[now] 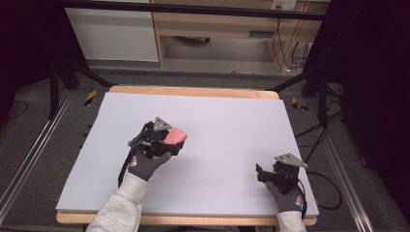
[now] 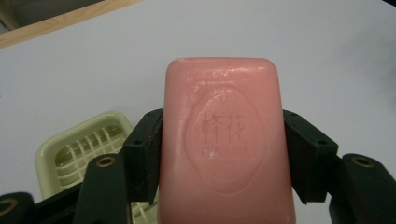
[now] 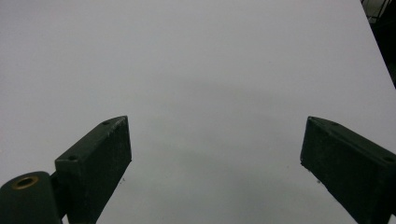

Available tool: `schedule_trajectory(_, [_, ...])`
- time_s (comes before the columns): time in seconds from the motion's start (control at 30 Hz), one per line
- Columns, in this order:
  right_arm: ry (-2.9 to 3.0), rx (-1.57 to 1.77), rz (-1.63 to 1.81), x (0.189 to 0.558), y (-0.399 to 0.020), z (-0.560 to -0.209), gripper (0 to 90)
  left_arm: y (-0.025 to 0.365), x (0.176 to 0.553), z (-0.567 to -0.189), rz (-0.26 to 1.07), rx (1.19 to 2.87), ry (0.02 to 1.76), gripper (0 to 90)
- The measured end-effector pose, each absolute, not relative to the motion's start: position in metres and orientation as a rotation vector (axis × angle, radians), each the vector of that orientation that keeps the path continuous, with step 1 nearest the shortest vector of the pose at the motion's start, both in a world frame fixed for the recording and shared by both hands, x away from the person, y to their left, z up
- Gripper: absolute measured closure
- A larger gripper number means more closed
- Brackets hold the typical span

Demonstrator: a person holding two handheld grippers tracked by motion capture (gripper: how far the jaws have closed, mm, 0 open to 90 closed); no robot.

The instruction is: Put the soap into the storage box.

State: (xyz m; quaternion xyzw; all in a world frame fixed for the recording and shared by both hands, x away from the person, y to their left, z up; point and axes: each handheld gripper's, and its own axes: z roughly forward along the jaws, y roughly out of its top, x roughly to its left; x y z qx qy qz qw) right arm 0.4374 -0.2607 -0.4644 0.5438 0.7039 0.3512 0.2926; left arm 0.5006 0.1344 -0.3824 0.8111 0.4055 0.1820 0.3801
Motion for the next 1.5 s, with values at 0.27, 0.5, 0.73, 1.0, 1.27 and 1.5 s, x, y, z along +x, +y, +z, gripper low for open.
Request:
schedule_trajectory(0.27, [1.868,1.442,0.937,0.438,-0.260,-0.464,9.0,0.139,0.509,-0.385,0.486,2.055,1.074,37.2])
schedule_trajectory(0.5, [1.865,1.443,0.941,0.438,-0.260,-0.464,9.0,0.144,0.514,-0.390,0.492,2.050,1.105,37.2])
schedule_trajectory(0.73, [1.871,1.433,0.936,0.439,-0.259,-0.464,9.0,0.154,0.518,-0.395,0.501,2.043,1.142,37.2])
schedule_trajectory(1.0, [1.870,1.432,0.936,0.439,-0.258,-0.464,9.0,0.164,0.519,-0.396,0.519,2.024,1.162,37.2])
schedule_trajectory(1.27, [1.873,1.433,0.932,0.440,-0.258,-0.465,9.0,0.179,0.520,-0.401,0.531,2.013,1.192,37.2])
schedule_trajectory(1.5, [1.874,1.433,0.927,0.440,-0.258,-0.465,9.0,0.188,0.521,-0.406,0.534,2.005,1.219,37.2])
